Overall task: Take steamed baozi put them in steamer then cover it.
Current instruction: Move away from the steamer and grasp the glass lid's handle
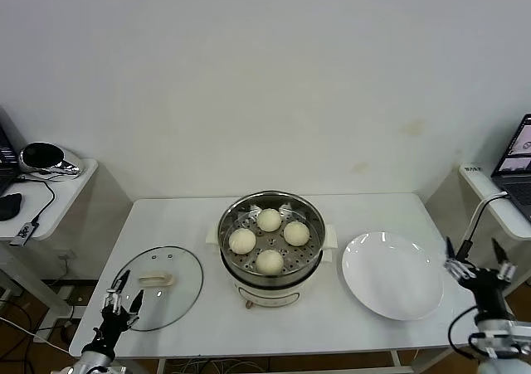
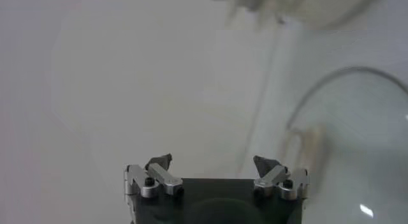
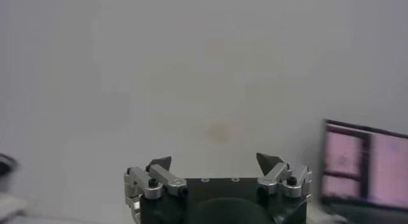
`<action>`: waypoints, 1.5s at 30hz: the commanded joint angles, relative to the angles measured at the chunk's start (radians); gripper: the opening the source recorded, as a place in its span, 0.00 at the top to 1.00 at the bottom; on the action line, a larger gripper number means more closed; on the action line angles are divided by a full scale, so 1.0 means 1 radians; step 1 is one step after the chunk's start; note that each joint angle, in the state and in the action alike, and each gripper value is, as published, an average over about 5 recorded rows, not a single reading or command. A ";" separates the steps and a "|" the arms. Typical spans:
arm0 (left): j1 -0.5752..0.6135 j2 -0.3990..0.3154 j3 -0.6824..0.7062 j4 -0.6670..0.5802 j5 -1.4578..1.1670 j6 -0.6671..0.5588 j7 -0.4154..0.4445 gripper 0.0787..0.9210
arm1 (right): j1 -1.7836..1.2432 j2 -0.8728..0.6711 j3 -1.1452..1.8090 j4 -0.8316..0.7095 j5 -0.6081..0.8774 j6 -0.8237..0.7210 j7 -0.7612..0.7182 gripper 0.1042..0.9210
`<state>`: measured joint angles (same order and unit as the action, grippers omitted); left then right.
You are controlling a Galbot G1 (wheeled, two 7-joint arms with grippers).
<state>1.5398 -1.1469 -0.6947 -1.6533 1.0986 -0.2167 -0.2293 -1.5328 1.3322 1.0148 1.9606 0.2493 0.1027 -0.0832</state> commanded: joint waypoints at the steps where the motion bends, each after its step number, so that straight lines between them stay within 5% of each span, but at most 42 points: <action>1: -0.157 0.048 0.060 0.154 0.195 -0.001 0.020 0.12 | -0.071 0.072 0.125 0.029 -0.017 -0.009 0.044 0.12; 15: -0.314 0.051 0.097 0.249 0.205 -0.009 0.033 0.12 | -0.078 0.080 0.125 0.007 -0.020 0.002 0.037 0.12; 28: -0.333 0.038 0.107 0.309 0.167 -0.050 0.039 0.14 | -0.079 0.083 0.099 -0.006 -0.036 0.007 0.030 0.12; 45: -0.286 0.034 0.095 0.235 0.022 -0.122 -0.027 0.71 | -0.078 0.072 0.064 -0.008 -0.058 0.017 0.020 0.12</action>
<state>1.2335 -1.1183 -0.5917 -1.3621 1.1861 -0.3195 -0.2266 -1.6095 1.4052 1.0861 1.9505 0.1976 0.1193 -0.0629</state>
